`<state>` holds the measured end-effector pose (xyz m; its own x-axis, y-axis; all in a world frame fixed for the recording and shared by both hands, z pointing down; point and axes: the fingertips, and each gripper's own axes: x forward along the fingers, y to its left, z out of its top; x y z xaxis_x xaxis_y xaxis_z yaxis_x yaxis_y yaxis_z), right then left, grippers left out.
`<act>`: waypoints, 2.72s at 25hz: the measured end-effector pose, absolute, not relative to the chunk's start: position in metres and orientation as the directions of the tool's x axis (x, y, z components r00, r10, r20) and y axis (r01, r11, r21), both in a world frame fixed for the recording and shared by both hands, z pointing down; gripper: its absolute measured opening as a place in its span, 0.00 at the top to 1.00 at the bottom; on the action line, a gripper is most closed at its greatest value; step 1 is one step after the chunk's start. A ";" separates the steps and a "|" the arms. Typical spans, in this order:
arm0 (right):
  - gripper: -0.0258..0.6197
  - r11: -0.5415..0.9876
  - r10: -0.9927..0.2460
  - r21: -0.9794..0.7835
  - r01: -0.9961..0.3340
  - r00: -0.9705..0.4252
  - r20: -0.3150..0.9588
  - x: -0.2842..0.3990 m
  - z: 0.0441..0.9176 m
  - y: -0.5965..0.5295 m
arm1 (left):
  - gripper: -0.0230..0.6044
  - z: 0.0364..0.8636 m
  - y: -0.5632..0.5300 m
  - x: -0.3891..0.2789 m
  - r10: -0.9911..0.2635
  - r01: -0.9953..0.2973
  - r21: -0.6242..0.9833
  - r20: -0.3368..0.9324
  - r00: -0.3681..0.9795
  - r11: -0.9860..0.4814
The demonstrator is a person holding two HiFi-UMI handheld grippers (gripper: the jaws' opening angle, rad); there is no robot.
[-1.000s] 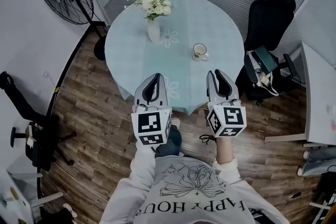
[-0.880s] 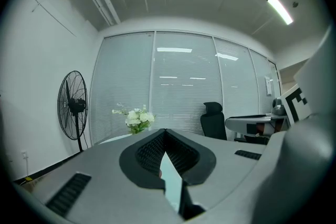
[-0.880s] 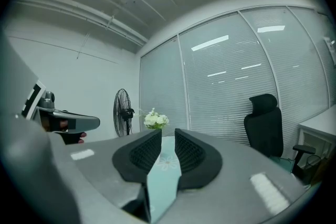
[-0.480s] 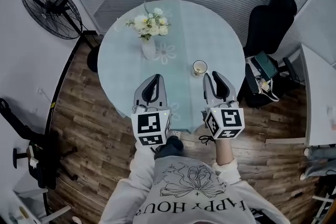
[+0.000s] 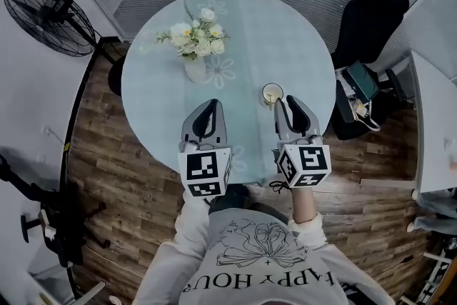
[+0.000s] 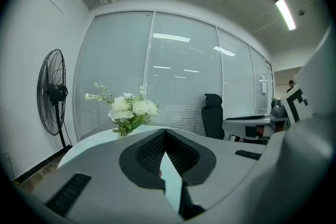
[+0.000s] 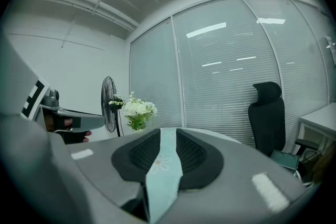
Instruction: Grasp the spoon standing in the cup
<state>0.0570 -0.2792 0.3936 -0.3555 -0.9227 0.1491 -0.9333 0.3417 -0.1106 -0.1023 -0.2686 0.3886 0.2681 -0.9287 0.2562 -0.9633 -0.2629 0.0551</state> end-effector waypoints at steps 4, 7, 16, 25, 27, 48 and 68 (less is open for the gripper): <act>0.80 0.326 -0.924 -0.113 -0.939 -0.341 0.173 0.057 0.405 -0.291 | 0.95 0.402 -0.281 -0.104 -0.918 -0.960 0.068 0.279 0.281 -0.273; 0.80 0.321 -0.922 -0.114 -0.940 -0.338 0.189 0.056 0.415 -0.296 | 0.95 0.413 -0.287 -0.107 -0.911 -0.959 0.077 0.299 0.284 -0.274; 0.80 0.332 -0.905 -0.124 -0.935 -0.353 0.235 0.048 0.442 -0.300 | 0.95 0.434 -0.294 -0.107 -0.895 -0.954 0.094 0.332 0.299 -0.284; 0.78 0.376 -0.878 -0.119 -0.919 -0.394 0.272 0.049 0.463 -0.304 | 0.95 0.453 -0.299 -0.097 -0.880 -0.958 0.102 0.379 0.287 -0.268; 0.78 0.398 -0.868 -0.112 -0.911 -0.413 0.276 0.048 0.467 -0.306 | 0.95 0.454 -0.301 -0.092 -0.877 -0.957 0.105 0.382 0.291 -0.271; 0.78 0.488 -0.769 -0.138 -0.862 -0.500 0.399 0.048 0.550 -0.311 | 0.95 0.516 -0.304 -0.075 -0.827 -0.963 0.127 0.494 0.270 -0.239; 0.74 0.509 -0.733 -0.121 -0.853 -0.502 0.458 0.055 0.584 -0.316 | 0.95 0.544 -0.300 -0.065 -0.797 -0.965 0.151 0.543 0.263 -0.216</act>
<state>0.0551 -0.3155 0.5835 -0.5023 -0.7332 0.4583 -0.8525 0.5086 -0.1207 -0.0654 -0.2995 0.5436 0.2632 -0.7972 0.5433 -0.9647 -0.2158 0.1507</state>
